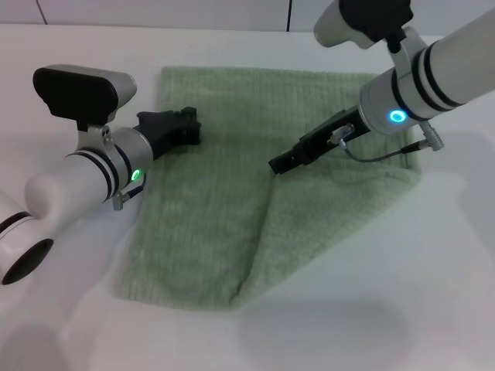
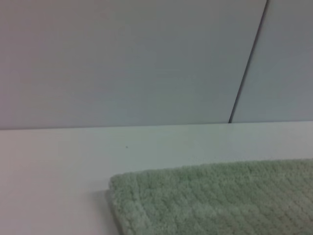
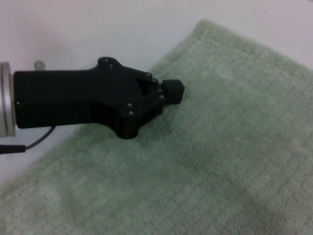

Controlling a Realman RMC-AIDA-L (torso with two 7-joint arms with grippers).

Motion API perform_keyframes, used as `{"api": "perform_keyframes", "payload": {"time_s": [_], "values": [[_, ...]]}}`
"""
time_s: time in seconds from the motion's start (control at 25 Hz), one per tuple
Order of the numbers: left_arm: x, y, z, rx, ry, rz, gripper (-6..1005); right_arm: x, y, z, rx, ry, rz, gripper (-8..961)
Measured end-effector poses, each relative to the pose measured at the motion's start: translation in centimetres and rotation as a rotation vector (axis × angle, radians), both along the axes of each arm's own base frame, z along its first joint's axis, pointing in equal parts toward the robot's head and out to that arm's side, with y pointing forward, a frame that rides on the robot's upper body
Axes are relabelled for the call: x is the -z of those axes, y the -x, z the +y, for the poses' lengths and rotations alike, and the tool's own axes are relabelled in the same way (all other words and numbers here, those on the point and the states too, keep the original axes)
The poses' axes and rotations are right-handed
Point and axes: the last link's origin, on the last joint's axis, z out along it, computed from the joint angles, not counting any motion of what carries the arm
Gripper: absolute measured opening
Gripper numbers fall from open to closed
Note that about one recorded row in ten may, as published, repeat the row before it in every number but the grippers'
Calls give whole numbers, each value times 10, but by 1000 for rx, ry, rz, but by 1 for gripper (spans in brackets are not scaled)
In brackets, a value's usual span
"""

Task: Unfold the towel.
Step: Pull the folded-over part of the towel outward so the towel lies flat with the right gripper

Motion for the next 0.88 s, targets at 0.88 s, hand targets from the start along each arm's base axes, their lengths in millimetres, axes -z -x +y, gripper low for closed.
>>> {"api": "perform_keyframes", "payload": {"time_s": [0.88], "values": [[0,0,-1,2,-2,-6,-2,18,0,2,-47,20,-58,728]]}}
